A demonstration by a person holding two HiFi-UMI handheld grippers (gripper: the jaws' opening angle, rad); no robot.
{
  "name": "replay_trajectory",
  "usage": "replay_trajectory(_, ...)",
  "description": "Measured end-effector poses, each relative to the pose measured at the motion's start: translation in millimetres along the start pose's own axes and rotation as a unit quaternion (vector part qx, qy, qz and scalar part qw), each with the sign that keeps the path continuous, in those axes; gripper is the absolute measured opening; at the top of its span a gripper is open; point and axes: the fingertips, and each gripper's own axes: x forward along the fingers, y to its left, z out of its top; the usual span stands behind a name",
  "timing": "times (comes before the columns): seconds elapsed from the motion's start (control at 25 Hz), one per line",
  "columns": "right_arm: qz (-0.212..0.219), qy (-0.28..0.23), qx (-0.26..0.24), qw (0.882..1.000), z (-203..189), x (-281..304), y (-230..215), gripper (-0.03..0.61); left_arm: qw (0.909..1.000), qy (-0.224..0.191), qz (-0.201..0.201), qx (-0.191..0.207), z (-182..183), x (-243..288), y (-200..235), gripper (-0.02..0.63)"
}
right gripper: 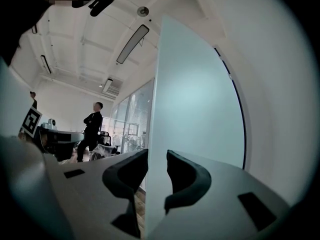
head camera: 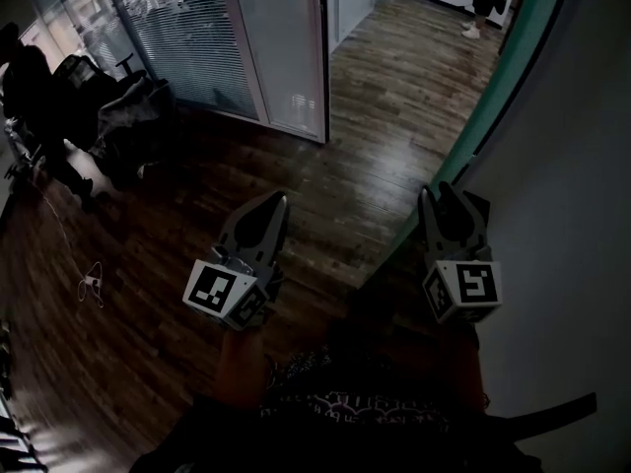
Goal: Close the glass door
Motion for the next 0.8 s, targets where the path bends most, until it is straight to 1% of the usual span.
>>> replay_trajectory(0.2, 0.057, -0.013, -0.003, 0.998, 4, 22, 19, 0.112, 0.9994, -0.006, 0.032, 0.007, 0, -1, 31, 0.002)
replay_trajectory(0.32, 0.072, -0.023, -0.007, 0.997, 1, 30, 19, 0.112, 0.9986, -0.001, 0.053, 0.010, -2, 0, 46, 0.002)
replay_trajectory(0.44, 0.065, -0.007, -0.002, 0.998, -18, 39, 2, 0.112, 0.9978, 0.003, 0.065, 0.012, -4, 1, 56, 0.003)
replay_trajectory(0.56, 0.067, 0.019, 0.000, 0.998, -44, 56, -13, 0.112, 0.9975, -0.009, 0.068, 0.017, -3, 7, 61, 0.002)
replay_trajectory(0.68, 0.088, 0.040, -0.008, 0.995, -60, 81, -15, 0.112, 0.9969, -0.008, 0.076, 0.022, -1, 15, 70, 0.002)
replay_trajectory(0.8, 0.109, 0.060, -0.017, 0.992, -68, 107, -14, 0.112, 0.9961, -0.016, 0.083, 0.027, 6, 19, 79, 0.002)
